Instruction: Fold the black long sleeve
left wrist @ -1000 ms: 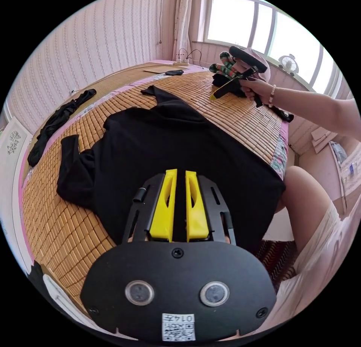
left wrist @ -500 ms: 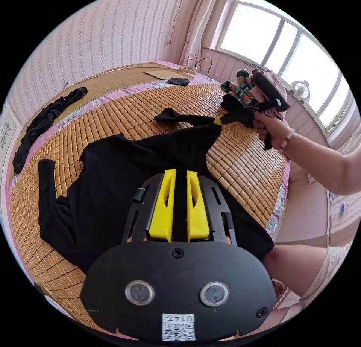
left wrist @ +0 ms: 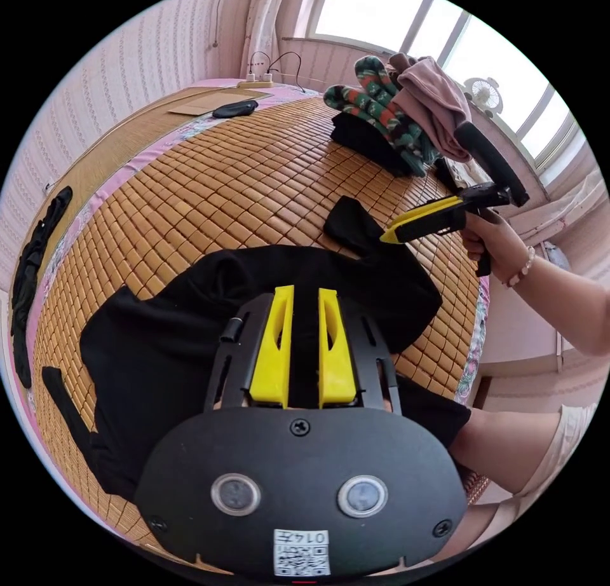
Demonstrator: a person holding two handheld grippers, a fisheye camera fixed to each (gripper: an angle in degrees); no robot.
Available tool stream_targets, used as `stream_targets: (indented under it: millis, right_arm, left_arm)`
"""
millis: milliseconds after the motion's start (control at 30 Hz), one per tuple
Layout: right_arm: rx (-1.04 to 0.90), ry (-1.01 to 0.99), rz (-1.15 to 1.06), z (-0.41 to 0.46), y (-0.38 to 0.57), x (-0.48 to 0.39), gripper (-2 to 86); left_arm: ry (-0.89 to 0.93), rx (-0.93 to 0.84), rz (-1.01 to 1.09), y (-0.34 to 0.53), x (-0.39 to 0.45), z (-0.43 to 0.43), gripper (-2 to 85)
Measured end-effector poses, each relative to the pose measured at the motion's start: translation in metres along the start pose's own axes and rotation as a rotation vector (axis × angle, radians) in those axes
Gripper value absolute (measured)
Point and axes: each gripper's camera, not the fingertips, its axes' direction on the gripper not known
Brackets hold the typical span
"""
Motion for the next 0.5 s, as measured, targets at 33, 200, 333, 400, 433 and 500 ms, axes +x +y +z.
stream_targets:
  millis: [33,200,333,400,433,500]
  right_arm:
    - [0.037,0.088,0.023,-0.006,0.004,0.000,4.8]
    - [-0.004,0.042,-0.033,-0.056,0.069,0.018,-0.1]
    - [-0.004,0.004,0.169,-0.133,0.146,0.037,0.0]
    - [0.012,-0.042,0.263,-0.159,0.164,0.044,0.1]
    - [0.020,-0.061,0.312,-0.170,0.170,0.050,0.2]
    - [0.060,-0.061,0.359,-0.182,0.171,0.063,0.4]
  left_arm:
    - [-0.010,-0.033,0.016,-0.008,0.005,0.013,6.8]
    - [-0.074,-0.059,0.030,-0.019,0.010,0.038,4.6]
    - [-0.042,-0.044,0.016,-0.023,0.006,0.034,0.7]
    - [-0.033,-0.023,0.011,-0.027,0.004,0.027,0.0]
    - [-0.015,0.017,0.010,-0.029,0.004,0.019,-0.2]
    - [-0.004,0.053,0.018,-0.035,0.004,0.010,-0.3]
